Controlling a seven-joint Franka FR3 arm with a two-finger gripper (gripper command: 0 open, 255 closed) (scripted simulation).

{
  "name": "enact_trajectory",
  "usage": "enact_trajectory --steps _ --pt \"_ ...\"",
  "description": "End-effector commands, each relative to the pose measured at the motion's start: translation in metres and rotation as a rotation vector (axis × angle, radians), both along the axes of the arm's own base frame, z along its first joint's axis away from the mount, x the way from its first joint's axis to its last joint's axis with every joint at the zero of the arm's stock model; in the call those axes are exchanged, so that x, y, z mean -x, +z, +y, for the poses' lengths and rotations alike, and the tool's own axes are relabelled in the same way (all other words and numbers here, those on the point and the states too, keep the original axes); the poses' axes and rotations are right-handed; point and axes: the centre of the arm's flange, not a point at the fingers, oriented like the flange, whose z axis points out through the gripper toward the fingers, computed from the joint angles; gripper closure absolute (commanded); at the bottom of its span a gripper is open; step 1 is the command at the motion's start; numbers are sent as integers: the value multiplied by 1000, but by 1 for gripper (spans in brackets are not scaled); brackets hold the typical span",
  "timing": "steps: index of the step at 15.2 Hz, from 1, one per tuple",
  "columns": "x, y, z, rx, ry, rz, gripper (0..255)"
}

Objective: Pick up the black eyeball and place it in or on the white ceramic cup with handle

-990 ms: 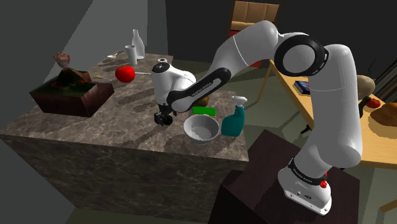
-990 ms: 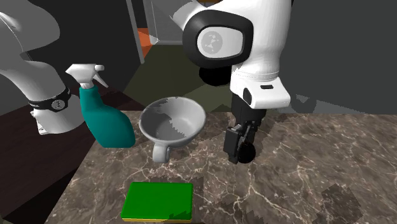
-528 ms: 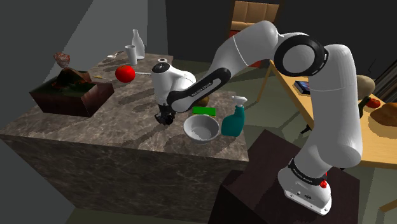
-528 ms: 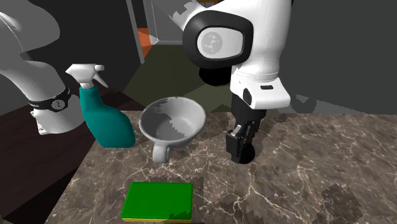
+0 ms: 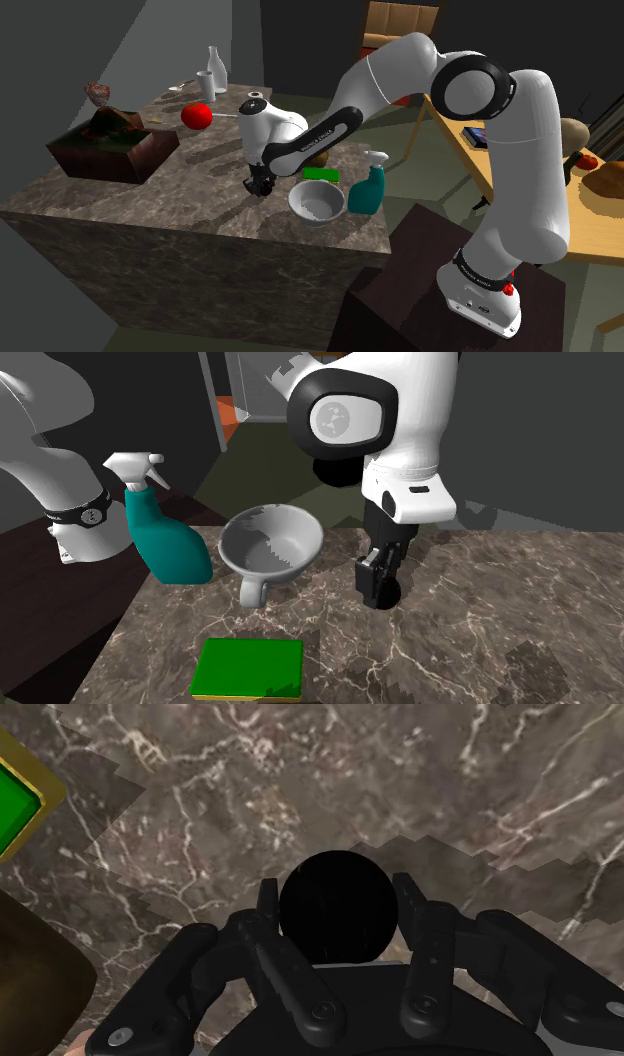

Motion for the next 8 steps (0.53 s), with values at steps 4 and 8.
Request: enact_trajectory --steps 4,8 --pt "0 21 0 0 0 0 255" --pt "0 42 0 0 0 0 255"
